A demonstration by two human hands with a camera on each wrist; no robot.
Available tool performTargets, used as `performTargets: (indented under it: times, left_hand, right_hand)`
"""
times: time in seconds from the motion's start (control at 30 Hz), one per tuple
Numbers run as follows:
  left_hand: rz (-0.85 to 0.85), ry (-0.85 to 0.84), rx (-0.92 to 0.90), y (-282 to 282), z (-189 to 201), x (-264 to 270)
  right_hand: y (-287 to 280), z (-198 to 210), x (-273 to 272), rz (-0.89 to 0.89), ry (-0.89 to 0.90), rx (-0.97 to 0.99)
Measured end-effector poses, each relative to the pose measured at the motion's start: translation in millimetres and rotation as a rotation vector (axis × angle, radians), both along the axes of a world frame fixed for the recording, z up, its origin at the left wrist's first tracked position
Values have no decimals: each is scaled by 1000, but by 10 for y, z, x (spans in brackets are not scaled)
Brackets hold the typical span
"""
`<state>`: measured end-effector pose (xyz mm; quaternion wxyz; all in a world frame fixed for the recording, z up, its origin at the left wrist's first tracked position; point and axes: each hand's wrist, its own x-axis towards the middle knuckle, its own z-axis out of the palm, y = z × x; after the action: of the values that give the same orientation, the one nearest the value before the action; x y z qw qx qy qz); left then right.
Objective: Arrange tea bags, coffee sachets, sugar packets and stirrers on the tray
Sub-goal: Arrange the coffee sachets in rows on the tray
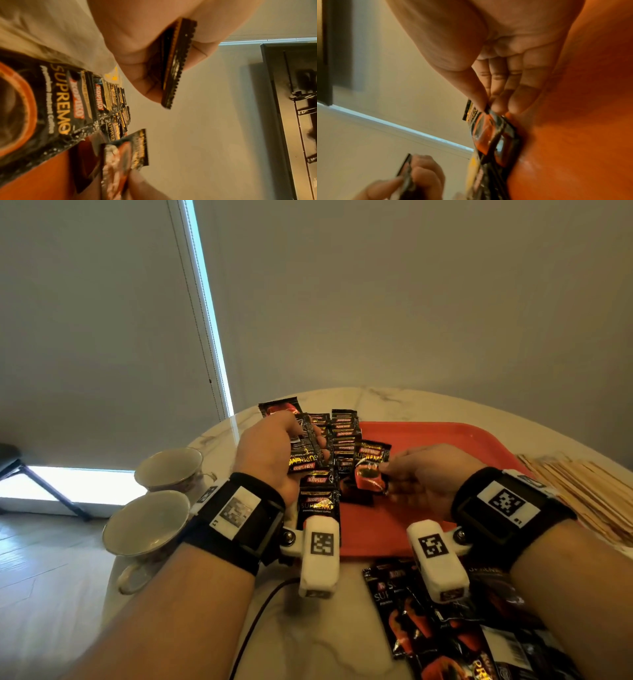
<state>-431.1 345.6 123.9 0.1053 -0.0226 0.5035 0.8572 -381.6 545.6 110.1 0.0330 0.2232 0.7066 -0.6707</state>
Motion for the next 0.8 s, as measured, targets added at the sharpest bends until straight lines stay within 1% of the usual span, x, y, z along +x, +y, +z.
performTargets:
  times: [0.1,0.27,0.4,0.8]
  left_hand:
    - [20,-19,-4,3,-4,6]
    - [25,-56,-4,-8,5,27]
    - [36,-52,-21,-3,26,50]
    - [23,-26,-48,6,42,75]
  right_hand:
    - [-13,-34,8,42,-96,76]
    - [-61,-37,-36,79,-133,161]
    - [-83,-12,-49,113,-163,183]
    - [-89,34,-53,105,-189,190]
